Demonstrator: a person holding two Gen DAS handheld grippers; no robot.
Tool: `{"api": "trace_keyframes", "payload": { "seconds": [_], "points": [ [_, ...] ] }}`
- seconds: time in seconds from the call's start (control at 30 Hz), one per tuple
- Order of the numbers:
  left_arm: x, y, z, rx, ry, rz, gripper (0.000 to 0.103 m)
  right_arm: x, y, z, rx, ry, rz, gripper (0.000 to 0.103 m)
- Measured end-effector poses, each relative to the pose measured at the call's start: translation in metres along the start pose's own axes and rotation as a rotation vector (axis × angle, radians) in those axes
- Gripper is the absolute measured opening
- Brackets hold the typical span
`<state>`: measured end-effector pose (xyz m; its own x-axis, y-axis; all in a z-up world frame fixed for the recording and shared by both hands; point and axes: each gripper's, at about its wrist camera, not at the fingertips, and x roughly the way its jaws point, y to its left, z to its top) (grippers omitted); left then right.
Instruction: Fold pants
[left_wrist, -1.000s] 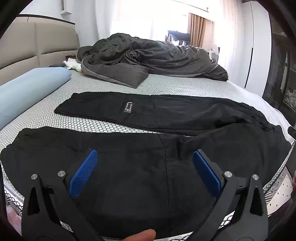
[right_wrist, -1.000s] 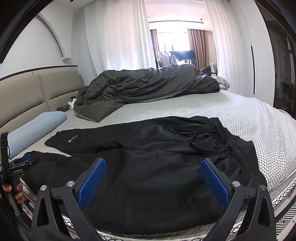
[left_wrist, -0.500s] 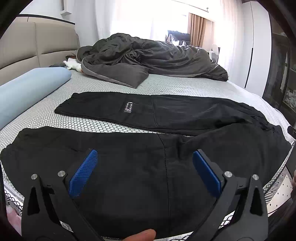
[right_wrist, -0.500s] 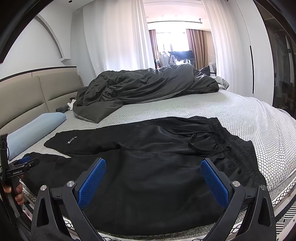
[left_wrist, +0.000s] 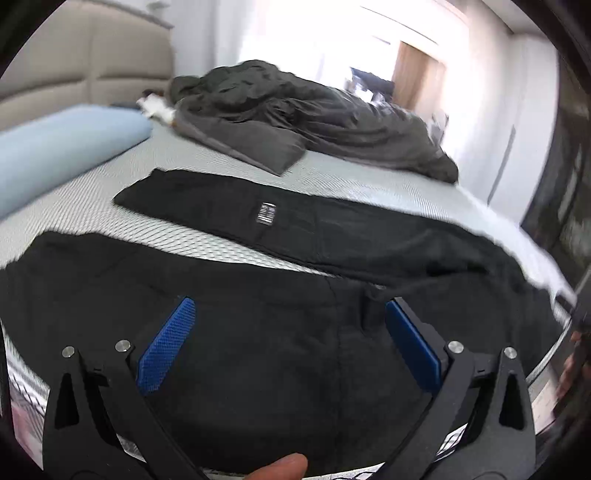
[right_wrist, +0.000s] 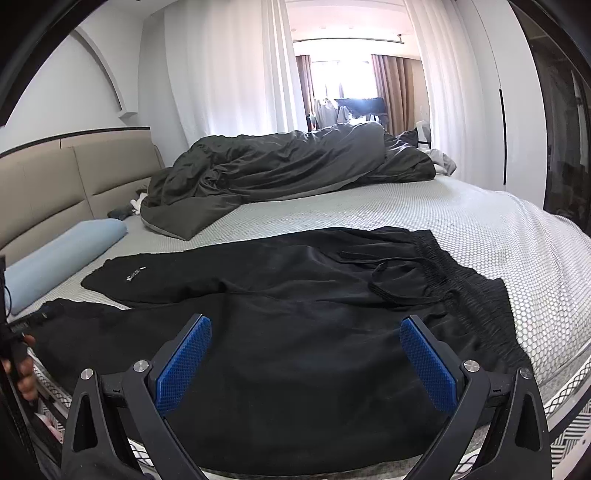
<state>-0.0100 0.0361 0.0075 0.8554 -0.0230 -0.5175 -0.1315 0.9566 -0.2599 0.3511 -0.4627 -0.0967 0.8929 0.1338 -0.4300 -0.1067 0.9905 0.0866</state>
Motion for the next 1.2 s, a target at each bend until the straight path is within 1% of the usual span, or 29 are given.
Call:
{"api": "trace_keyframes", "payload": {
  "seconds": [0.03,0.13,0.23,0.37,0.5,0.53,0.57,0.67,0.7,0.73,0.77,0.83,0.87,0.9,0.93,0.97,1.03,1.1,1.13,1.2],
  "points": [
    [-0.001,0.006,0.000,-0.022,-0.004,0.009,0.102,0.001,-0.002,0.001,0.003,0.008,0.000,0.103],
    [-0.015,0.041,-0.002,-0.129,0.001,0.063,0.102,-0.002,-0.015,0.007,0.028,0.029,0.010,0.103],
    [-0.035,0.084,-0.006,-0.257,0.008,0.100,0.102,-0.013,-0.023,0.012,-0.004,0.022,0.021,0.103],
    [-0.063,0.138,-0.016,-0.406,-0.013,0.140,0.102,-0.023,-0.032,0.012,-0.053,0.039,-0.020,0.103],
    [-0.082,0.188,-0.027,-0.540,-0.027,0.169,0.102,-0.028,-0.056,0.010,-0.014,0.067,-0.052,0.103],
    [-0.083,0.197,-0.029,-0.563,-0.025,0.167,0.102,-0.029,-0.063,0.010,0.006,0.070,-0.056,0.103],
    [-0.082,0.208,-0.031,-0.587,-0.017,0.159,0.099,-0.031,-0.071,0.009,0.026,0.071,-0.057,0.103],
    [-0.073,0.230,-0.031,-0.640,-0.001,0.142,0.086,-0.034,-0.087,0.005,0.077,0.074,-0.061,0.103],
    [-0.066,0.230,-0.029,-0.643,0.004,0.139,0.080,-0.035,-0.091,0.002,0.092,0.078,-0.060,0.103],
    [-0.060,0.233,-0.027,-0.643,0.012,0.141,0.076,-0.036,-0.095,-0.001,0.104,0.081,-0.060,0.103],
    [-0.053,0.234,-0.023,-0.646,0.021,0.153,0.070,-0.036,-0.099,-0.006,0.116,0.089,-0.059,0.103],
    [-0.042,0.239,-0.017,-0.643,0.024,0.186,0.062,-0.038,-0.105,-0.014,0.127,0.105,-0.066,0.103],
    [-0.034,0.239,-0.011,-0.635,0.026,0.205,0.049,-0.038,-0.107,-0.018,0.132,0.113,-0.069,0.103],
    [-0.029,0.239,-0.007,-0.622,0.026,0.225,0.030,-0.038,-0.109,-0.022,0.136,0.118,-0.071,0.103],
    [-0.025,0.237,-0.002,-0.614,0.027,0.240,0.020,-0.037,-0.110,-0.025,0.144,0.127,-0.073,0.103],
    [-0.023,0.238,0.002,-0.611,0.024,0.250,0.001,-0.038,-0.114,-0.029,0.157,0.137,-0.077,0.103],
    [-0.017,0.239,0.014,-0.614,-0.015,0.248,0.000,-0.041,-0.118,-0.038,0.183,0.142,-0.080,0.103],
    [-0.022,0.243,0.018,-0.617,-0.059,0.260,0.000,-0.048,-0.127,-0.047,0.217,0.145,-0.086,0.103],
    [-0.024,0.244,0.018,-0.620,-0.065,0.269,0.000,-0.049,-0.130,-0.050,0.235,0.155,-0.086,0.103],
    [-0.021,0.250,0.017,-0.632,-0.057,0.279,0.000,-0.047,-0.144,-0.059,0.313,0.192,-0.057,0.103]
  ]
}}
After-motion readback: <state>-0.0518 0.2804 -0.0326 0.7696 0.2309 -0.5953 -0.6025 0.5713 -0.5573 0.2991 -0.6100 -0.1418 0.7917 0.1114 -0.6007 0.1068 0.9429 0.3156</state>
